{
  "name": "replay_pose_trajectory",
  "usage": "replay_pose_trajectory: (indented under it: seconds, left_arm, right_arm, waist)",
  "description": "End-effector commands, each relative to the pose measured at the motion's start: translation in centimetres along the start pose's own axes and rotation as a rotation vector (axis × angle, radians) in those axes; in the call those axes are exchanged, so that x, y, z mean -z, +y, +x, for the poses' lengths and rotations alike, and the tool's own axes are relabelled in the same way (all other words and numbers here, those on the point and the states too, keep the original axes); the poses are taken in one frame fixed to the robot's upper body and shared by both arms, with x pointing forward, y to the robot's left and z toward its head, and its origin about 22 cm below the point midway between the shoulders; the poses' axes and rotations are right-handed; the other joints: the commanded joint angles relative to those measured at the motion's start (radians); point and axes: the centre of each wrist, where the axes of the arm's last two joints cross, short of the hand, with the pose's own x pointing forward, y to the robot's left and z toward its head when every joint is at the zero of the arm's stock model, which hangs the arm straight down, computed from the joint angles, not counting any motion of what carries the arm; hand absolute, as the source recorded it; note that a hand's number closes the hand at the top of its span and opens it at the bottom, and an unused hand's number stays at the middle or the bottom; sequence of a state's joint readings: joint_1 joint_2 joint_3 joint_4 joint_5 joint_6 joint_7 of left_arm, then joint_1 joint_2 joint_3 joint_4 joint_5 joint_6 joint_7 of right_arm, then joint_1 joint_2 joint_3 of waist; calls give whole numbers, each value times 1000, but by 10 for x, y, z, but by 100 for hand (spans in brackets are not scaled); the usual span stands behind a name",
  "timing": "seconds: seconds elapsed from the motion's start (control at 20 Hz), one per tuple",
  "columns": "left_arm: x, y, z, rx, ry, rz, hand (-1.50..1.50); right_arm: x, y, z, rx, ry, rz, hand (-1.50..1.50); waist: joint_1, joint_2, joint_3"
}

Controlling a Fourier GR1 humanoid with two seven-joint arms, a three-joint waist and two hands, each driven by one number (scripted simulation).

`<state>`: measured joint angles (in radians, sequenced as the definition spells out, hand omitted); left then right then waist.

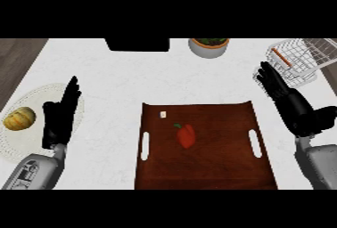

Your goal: Pick the bell pepper from the tray and place it in the tiered basket

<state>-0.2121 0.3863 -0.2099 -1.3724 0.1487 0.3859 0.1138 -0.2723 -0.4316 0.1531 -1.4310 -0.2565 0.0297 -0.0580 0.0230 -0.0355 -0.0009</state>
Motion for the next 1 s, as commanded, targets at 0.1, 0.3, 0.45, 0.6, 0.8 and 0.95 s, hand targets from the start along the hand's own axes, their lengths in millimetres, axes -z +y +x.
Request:
replay_pose_trajectory:
  seconds: [0.1, 0.3, 0.45, 0.6, 0.8, 0.95]
  left_arm:
    - [-5, -35, 26, -40, -162, -58, 0]
    - [-4, -35, 34, -83, -186, -78, 0]
    - [-15, -66, 40, -107, -243, -180, 0]
    - [-13, -59, 41, -105, -236, -152, 0]
    - [-16, -54, 29, -107, -234, -141, 0]
    - [-28, -76, 16, -89, -209, -145, 0]
  right_arm:
    - [43, 31, 21, 303, -190, 210, 150]
    - [33, 49, -12, 831, -253, -177, 150]
    - [61, 81, -18, 727, -62, 399, -150]
    - [53, 69, -38, 820, -98, 592, -150]
    - [73, 0, -20, 717, -222, 756, -150]
    - [74, -49, 13, 489, -229, 822, -150]
  waist:
    - [21, 43, 4]
    - [-30, 63, 55]
    - [60, 65, 7]
    - [41, 57, 6]
    - [22, 51, 3]
    - [-2, 45, 2]
